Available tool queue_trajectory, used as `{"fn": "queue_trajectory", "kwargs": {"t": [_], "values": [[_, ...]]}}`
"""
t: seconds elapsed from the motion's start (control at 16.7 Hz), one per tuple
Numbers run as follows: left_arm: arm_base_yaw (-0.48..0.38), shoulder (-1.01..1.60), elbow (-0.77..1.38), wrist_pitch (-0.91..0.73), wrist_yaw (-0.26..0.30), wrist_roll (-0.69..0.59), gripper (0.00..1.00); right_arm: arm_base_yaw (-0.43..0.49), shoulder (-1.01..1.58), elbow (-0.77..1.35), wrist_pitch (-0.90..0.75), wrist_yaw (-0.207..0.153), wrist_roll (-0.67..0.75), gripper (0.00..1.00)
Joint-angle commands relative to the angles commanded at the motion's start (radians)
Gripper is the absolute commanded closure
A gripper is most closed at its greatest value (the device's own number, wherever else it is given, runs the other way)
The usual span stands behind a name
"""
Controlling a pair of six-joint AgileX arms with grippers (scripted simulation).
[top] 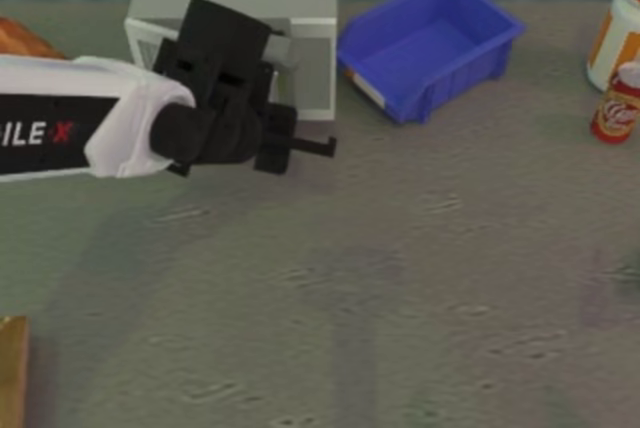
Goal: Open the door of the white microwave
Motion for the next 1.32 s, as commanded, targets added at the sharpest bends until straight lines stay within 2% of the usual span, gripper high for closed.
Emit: {"fn": "queue_trajectory", "kwargs": {"t": [0.3, 1.32], "values": [[0.02, -0.024, -0.031, 0.012, 0.025, 0.044, 1.0, 0.0, 0.0, 0.0, 0.0, 0.0, 0.0, 0.0], [0.021, -0.024, -0.031, 0.012, 0.025, 0.044, 1.0, 0.0, 0.0, 0.0, 0.0, 0.0, 0.0, 0.0]]}}
